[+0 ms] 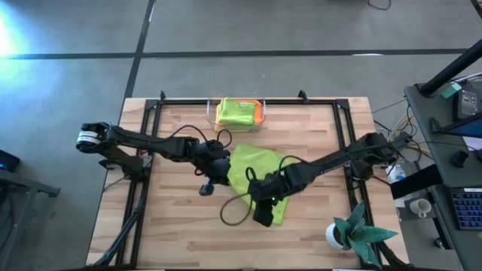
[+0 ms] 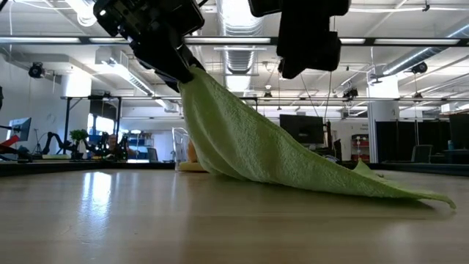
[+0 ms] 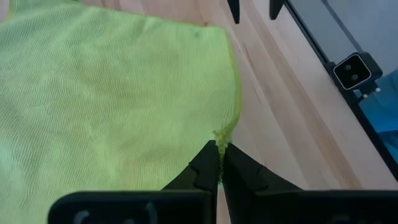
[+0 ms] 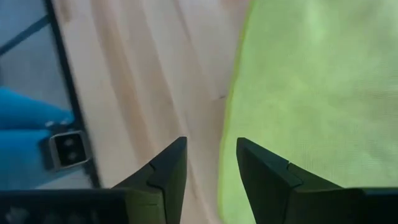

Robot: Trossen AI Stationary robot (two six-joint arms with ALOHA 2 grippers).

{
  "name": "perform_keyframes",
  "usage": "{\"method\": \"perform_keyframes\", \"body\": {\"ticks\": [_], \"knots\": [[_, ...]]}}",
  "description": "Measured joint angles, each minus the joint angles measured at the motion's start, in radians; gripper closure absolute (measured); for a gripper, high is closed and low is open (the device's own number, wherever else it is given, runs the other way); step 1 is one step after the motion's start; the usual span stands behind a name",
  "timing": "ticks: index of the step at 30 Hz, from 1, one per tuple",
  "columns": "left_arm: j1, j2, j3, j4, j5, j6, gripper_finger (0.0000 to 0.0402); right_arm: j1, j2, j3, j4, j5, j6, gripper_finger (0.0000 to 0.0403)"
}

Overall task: Fold microfiber towels
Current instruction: Fold the light green microfiber cloth

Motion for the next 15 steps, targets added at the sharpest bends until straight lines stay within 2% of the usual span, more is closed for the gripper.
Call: {"method": "perform_keyframes", "body": {"ticks": [4,15], "knots": [[0.000,-0.001,0.000,0.000,0.000,-0.002,0.0402,0.031,0.002,-0.005,0.008,0.132,0.027,0.0266],[0.000,-0.008,0.024,0.001,0.000,-0.003,0.0402,0.040,0.003,-0.024,0.122,0.291,0.027,0.0266]]}}
